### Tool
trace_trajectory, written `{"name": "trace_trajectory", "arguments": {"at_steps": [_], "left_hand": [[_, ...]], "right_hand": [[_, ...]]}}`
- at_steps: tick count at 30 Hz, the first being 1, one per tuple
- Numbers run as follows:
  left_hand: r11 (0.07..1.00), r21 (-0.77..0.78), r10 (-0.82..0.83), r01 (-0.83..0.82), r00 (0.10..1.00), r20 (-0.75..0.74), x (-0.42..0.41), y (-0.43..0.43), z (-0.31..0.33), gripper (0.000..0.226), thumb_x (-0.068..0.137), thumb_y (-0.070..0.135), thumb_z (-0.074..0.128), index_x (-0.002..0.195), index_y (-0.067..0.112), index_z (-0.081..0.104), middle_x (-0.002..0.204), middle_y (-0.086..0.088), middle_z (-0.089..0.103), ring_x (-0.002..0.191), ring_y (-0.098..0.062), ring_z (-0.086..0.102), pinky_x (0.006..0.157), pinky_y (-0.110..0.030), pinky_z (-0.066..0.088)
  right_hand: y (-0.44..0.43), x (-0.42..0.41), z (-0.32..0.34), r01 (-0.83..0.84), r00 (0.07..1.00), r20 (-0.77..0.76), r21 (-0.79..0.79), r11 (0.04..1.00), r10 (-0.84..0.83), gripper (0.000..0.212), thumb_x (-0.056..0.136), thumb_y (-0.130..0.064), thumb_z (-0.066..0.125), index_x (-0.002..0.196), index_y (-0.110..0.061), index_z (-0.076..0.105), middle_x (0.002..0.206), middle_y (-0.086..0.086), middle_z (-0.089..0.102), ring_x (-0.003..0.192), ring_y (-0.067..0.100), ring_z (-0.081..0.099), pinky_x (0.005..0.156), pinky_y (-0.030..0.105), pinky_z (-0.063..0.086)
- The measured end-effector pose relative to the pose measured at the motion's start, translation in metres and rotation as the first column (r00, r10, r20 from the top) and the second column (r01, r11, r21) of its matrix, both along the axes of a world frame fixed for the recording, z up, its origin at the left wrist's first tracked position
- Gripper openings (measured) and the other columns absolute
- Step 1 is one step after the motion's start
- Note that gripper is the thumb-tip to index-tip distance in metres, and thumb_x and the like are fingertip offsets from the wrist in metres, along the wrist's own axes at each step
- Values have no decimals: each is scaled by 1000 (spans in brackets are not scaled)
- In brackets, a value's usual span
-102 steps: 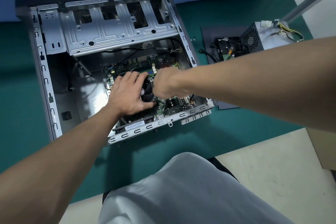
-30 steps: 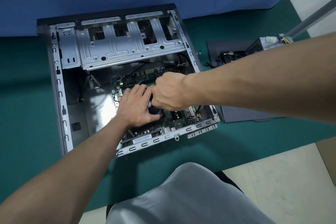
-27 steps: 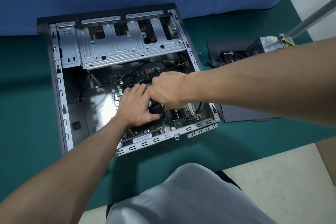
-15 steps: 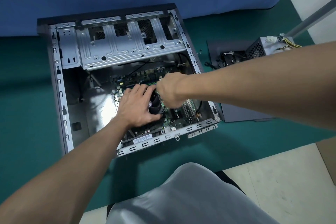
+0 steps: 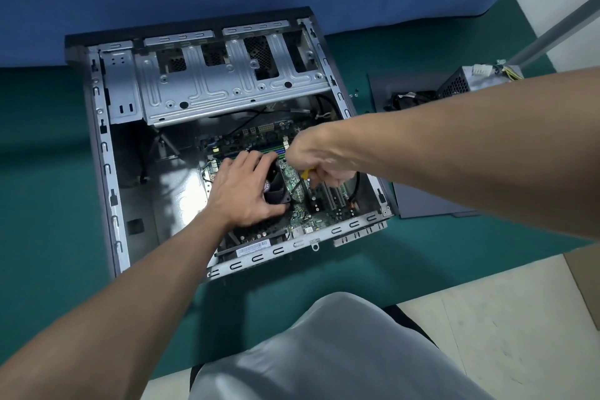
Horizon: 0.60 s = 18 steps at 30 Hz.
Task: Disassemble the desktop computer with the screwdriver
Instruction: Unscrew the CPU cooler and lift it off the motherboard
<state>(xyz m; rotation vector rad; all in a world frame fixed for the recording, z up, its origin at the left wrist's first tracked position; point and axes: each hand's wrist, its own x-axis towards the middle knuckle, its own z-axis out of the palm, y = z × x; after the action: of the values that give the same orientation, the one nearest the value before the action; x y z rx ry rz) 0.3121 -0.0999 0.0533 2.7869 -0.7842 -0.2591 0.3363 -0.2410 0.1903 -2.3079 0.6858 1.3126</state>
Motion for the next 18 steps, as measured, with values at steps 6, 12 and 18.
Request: {"name": "trace_trajectory", "arguments": {"at_steps": [6, 12, 18], "left_hand": [[1000, 3, 5, -5, 1000, -4, -1, 0, 3, 96, 66, 76, 56, 140, 20, 33, 124, 0, 47, 114, -21, 40, 98, -41, 30], [1000, -10, -2, 2, 1000, 10, -1, 0, 4, 91, 67, 74, 56, 136, 17, 38, 122, -2, 48, 111, -22, 41, 95, -41, 31], [1000, -8, 0, 0, 1000, 2, -1, 0, 3, 93, 67, 75, 58, 138, 20, 34, 124, -1, 47, 113, -21, 40, 96, -40, 29]], "right_hand": [[0, -16, 14, -907, 259, 80, -323, 271, 962, 17, 96, -13, 44, 79, -10, 46, 71, 2, 46, 57, 13, 45, 43, 24, 37], [-8, -19, 13, -879, -204, 134, -461, -121, 970, 27, 97, -13, 44, 72, -11, 34, 62, 2, 37, 54, 19, 46, 45, 29, 32], [3, 1, 2, -118, 990, -65, 70, 990, 123, 23, 101, -24, 44, 85, -7, 48, 49, 1, 45, 42, 7, 30, 34, 16, 24]]}}
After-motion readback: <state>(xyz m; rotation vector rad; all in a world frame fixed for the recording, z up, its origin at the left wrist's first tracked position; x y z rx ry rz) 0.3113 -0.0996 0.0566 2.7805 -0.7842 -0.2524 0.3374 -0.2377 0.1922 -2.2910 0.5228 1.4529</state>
